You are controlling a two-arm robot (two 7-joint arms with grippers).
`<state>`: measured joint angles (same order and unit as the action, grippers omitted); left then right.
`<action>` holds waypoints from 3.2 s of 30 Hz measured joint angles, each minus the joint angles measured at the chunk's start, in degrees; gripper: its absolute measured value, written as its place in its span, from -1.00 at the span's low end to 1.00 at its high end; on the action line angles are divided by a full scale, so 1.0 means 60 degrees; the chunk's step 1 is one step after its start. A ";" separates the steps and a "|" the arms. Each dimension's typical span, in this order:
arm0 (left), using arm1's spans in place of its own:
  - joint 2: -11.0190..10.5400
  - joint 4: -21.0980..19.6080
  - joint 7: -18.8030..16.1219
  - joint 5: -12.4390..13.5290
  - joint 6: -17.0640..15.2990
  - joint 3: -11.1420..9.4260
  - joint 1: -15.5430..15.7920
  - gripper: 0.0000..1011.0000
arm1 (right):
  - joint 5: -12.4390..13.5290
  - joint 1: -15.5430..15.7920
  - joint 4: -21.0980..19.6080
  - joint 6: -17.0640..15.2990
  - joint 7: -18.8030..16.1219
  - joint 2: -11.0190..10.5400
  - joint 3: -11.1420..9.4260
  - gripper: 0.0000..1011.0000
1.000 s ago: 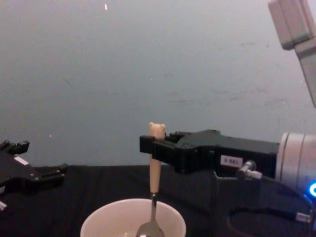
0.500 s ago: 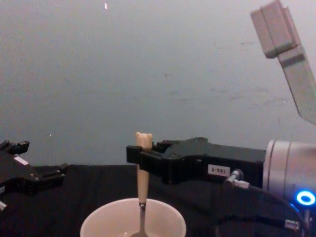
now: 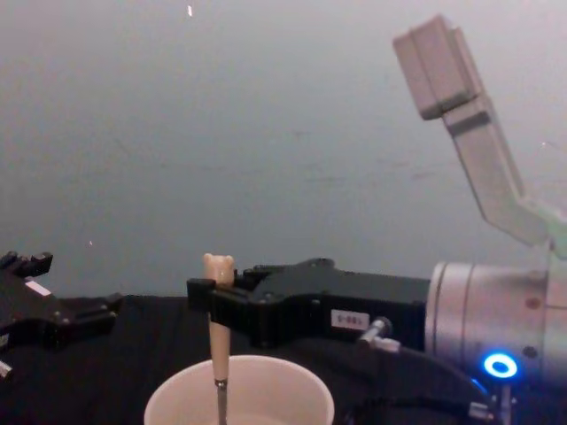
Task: Pick up the stirring spoon with one hand, stir inside the cup, then place it back in its original position.
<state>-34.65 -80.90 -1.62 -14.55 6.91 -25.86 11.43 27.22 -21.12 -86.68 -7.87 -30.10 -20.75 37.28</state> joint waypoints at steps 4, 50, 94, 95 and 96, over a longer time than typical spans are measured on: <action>0.0000 0.0000 0.0000 0.0000 0.0000 0.0000 0.0000 0.98 | -0.0084 -0.0145 0.0263 0.0001 0.0060 0.0192 0.0014 -0.59; 0.0000 0.0000 0.0000 0.0000 0.0000 0.0000 0.0000 0.98 | 0.0268 0.0611 -0.0514 -0.0020 -0.0454 -0.0899 -0.0845 -0.59; 0.0000 0.0000 0.0000 0.0000 0.0000 0.0000 0.0001 0.98 | -0.0414 -0.0690 0.1026 -0.0184 0.0699 0.0627 -0.0234 -0.59; 0.0000 0.0000 0.0000 0.0000 0.0000 0.0000 0.0000 0.98 | -0.0484 -0.0706 0.1085 -0.0167 0.0735 0.0654 -0.0276 -0.59; 0.0000 0.0000 0.0000 0.0000 0.0001 0.0000 0.0000 0.98 | -0.0511 -0.0707 0.1103 -0.0163 0.0745 0.0662 -0.0293 -0.59</action>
<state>-34.65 -80.90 -1.62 -14.55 6.91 -25.86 11.43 24.15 -25.37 -80.06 -8.84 -25.63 -16.78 35.52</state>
